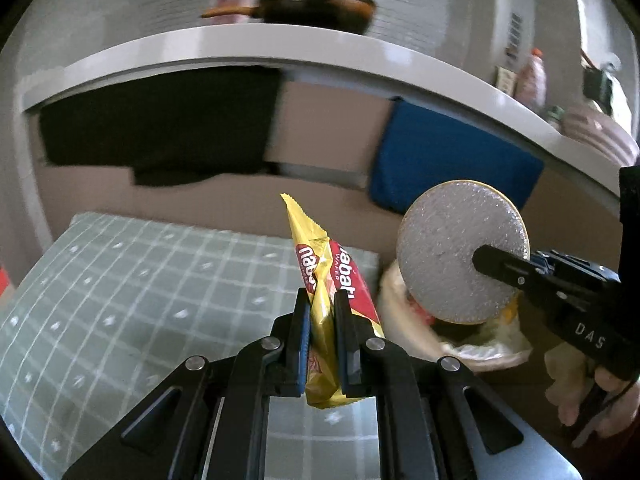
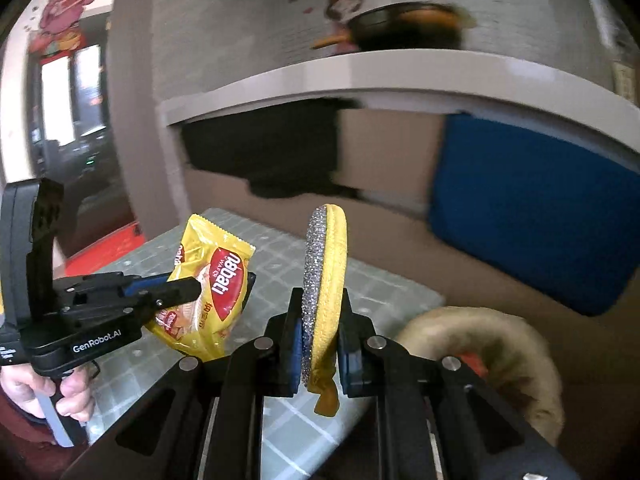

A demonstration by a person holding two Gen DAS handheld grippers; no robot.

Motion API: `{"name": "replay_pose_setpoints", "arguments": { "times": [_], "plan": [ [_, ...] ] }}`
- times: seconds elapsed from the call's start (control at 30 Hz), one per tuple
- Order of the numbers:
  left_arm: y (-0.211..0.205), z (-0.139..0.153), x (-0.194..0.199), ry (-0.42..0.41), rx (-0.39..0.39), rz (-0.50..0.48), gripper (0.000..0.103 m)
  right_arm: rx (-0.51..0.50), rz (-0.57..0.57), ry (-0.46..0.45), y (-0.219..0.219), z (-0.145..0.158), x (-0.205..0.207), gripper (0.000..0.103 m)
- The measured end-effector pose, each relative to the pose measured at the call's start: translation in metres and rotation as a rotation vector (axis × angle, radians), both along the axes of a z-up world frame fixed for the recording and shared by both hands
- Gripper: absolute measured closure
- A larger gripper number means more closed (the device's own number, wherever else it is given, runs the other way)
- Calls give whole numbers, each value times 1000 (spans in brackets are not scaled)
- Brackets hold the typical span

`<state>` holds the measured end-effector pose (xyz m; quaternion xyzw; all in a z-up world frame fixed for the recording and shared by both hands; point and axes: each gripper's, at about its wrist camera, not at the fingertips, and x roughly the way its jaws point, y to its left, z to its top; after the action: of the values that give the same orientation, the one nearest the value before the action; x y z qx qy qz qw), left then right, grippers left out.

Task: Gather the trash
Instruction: 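Carry the chip bag and scouring pad over the trash bin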

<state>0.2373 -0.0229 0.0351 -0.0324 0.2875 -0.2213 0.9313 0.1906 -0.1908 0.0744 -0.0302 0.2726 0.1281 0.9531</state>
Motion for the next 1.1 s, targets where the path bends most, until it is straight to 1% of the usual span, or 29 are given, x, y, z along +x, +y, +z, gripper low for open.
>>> {"name": "replay_pose_setpoints", "arguments": {
  "times": [0.03, 0.17, 0.3, 0.47, 0.67, 0.9, 1.1],
  "plan": [
    [-9, 1, 2, -2, 1, -15, 92, -12, -32, -9, -11, 1, -4, 90],
    [-51, 3, 8, -9, 10, -80, 92, -15, -99, -12, -45, 0, -14, 90],
    [-85, -1, 13, 2, 23, -130, 92, -15, -167, -10, -77, -3, -21, 90],
    [-113, -9, 18, 15, 24, -173, 92, -9, -222, 8, -104, -11, -19, 90],
    [-138, -29, 37, 80, -11, -218, 92, 6, -275, 38, -126, -26, -11, 90],
    [-160, -59, 62, 187, -62, -276, 92, 17, -308, 95, -142, -51, 4, 90],
    [-169, -85, 73, 269, -11, -271, 92, 34, -316, 128, -150, -62, 13, 90]
  ]
}}
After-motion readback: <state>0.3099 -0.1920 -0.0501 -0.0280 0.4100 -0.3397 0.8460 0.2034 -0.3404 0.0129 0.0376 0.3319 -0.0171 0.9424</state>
